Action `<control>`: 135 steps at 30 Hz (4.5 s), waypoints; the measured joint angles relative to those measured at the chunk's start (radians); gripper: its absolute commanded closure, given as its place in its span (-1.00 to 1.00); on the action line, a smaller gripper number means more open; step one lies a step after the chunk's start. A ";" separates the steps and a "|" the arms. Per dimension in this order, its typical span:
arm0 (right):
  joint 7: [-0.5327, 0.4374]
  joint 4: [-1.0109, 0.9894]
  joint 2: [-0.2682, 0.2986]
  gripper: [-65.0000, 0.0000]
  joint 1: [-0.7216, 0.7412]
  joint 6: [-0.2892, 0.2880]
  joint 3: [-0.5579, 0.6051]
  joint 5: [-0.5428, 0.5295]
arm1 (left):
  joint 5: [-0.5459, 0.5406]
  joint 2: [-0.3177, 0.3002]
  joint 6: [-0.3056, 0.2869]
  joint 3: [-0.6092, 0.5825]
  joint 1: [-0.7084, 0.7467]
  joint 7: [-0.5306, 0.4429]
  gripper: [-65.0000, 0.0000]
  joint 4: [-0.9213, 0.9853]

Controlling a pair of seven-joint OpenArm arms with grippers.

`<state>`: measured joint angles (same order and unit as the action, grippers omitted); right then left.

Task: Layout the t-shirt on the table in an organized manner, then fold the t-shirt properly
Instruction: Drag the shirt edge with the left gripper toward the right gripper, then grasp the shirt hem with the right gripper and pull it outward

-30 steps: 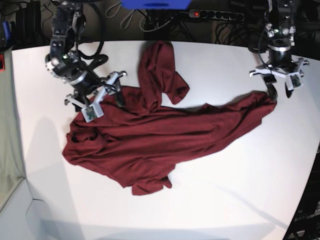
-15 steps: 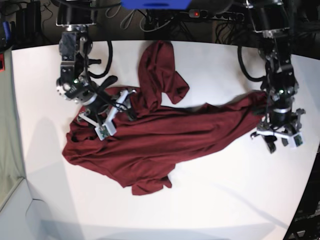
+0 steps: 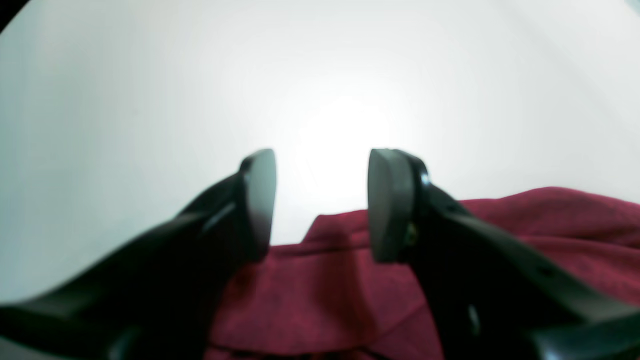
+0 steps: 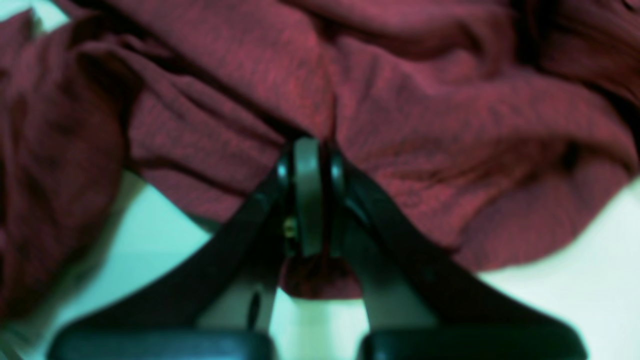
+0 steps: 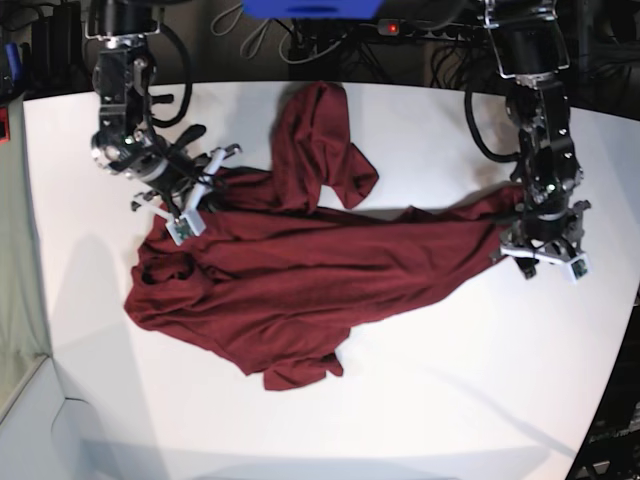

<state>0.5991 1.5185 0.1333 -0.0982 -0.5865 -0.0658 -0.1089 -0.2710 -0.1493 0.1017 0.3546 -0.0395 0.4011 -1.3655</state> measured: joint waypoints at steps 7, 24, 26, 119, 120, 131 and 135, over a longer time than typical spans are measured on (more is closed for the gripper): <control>0.031 0.233 0.021 1.00 -0.091 -0.004 -0.134 0.018 | 0.000 0.000 0.000 0.003 0.003 -0.006 0.11 -0.002; 0.028 0.205 -0.013 1.00 -0.097 -0.004 -0.373 0.018 | -0.002 0.011 0.000 -0.010 0.082 0.000 0.11 -0.049; 0.027 0.206 -0.018 1.00 -0.097 -0.004 -0.375 0.018 | -0.032 0.014 0.002 -0.036 0.102 0.001 0.07 -0.071; -0.390 -0.887 -0.130 -0.29 0.757 0.005 -0.040 0.022 | -0.105 -0.038 0.003 -0.153 0.180 0.034 -0.01 -0.248; -0.406 -0.914 -0.131 -0.29 0.763 0.007 -0.040 0.022 | -0.106 -0.036 0.003 -0.153 0.175 0.042 -0.01 -0.239; -0.658 -1.160 -0.140 -0.29 0.785 0.142 0.082 0.023 | -0.105 -0.036 0.003 -0.058 0.164 0.037 -0.01 -0.241; -0.751 -1.203 -0.111 -0.29 0.782 0.294 0.225 0.021 | -0.105 -0.036 0.003 -0.023 0.187 0.037 -0.01 -0.241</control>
<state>-0.1516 0.3157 0.0223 0.6838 -0.2924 0.1589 -0.0879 -0.3756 -0.1856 0.1051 0.3321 0.1474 0.4381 -1.6070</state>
